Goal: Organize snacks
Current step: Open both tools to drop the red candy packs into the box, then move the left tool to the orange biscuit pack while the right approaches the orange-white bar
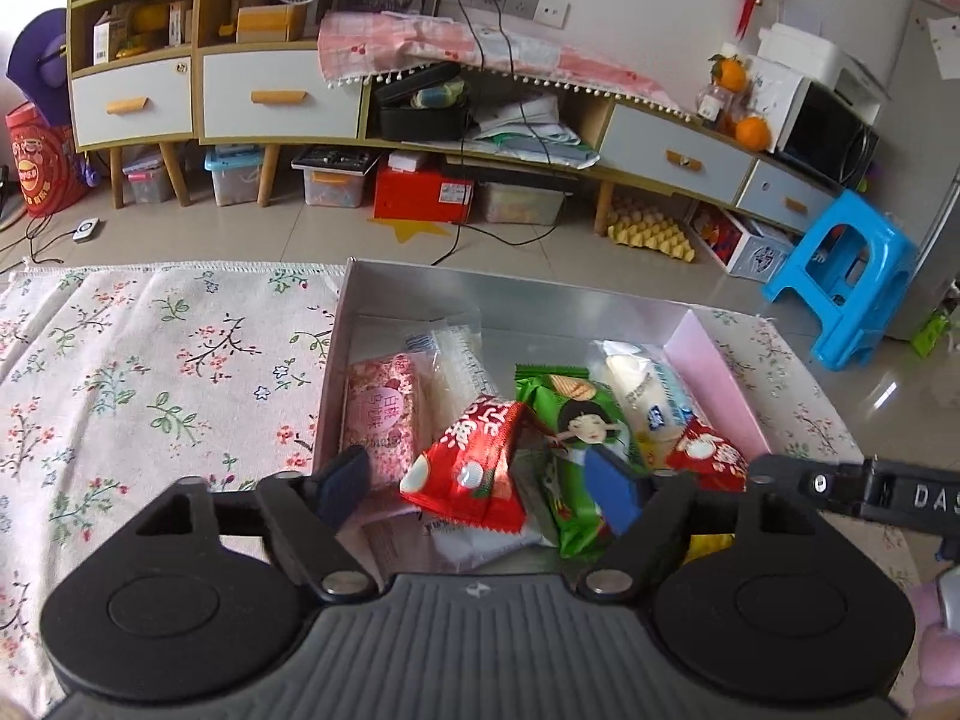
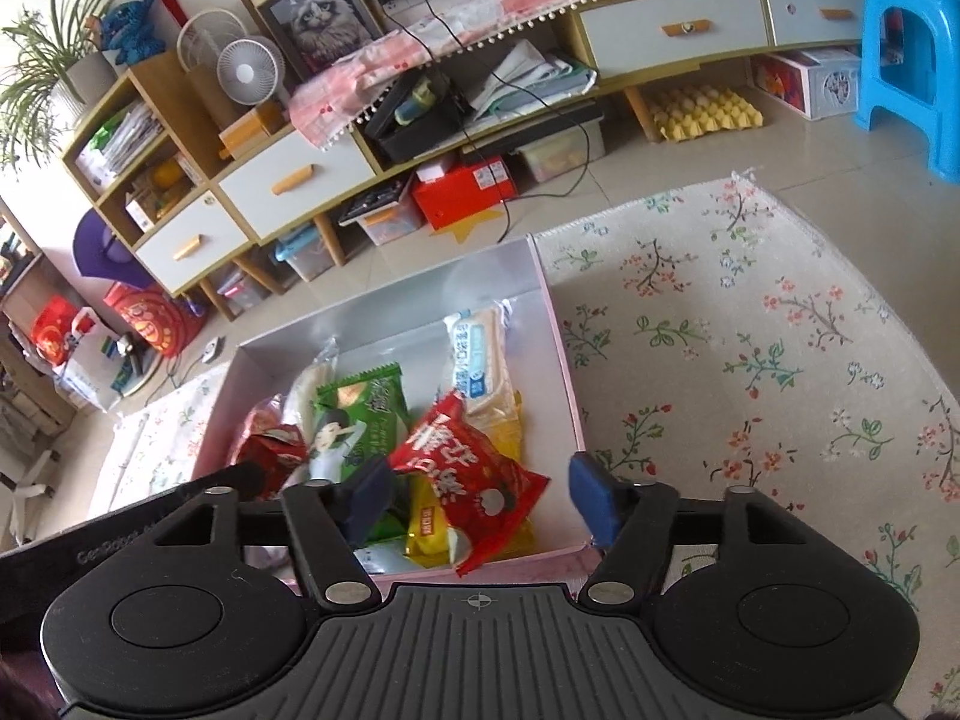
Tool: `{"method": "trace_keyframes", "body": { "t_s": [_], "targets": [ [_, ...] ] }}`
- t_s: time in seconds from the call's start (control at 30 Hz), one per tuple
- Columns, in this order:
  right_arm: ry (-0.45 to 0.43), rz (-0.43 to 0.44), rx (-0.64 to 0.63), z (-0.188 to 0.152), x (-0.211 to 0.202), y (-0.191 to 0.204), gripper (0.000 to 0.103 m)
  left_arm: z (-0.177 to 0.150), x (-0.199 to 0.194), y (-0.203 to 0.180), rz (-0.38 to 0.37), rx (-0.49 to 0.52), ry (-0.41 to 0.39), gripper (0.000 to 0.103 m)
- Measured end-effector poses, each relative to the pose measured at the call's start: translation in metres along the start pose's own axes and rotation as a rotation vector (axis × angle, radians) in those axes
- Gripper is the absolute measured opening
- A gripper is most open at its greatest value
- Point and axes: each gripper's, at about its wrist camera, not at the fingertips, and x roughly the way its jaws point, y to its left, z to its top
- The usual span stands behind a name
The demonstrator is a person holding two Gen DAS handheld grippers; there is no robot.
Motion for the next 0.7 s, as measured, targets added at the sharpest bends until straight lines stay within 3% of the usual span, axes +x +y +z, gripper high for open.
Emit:
{"method": "trace_keyframes", "body": {
  "t_s": [0.07, 0.27, 0.5, 0.7],
  "targets": [
    [-0.009, -0.012, -0.034, 0.001, -0.007, 0.004, 0.077, -0.002, -0.009, -0.002, 0.012, 0.013, 0.002, 0.091],
    [-0.019, -0.06, -0.122, -0.003, -0.029, 0.013, 0.086, -0.008, -0.038, 0.001, 0.025, 0.03, 0.011, 0.101],
    [0.046, -0.105, -0.23, -0.024, -0.047, 0.028, 0.089, -0.026, -0.067, 0.007, 0.02, 0.033, 0.024, 0.102],
    [0.131, -0.119, -0.236, -0.043, -0.05, 0.033, 0.089, -0.044, -0.084, 0.012, 0.041, 0.053, 0.046, 0.102]
  ]
}}
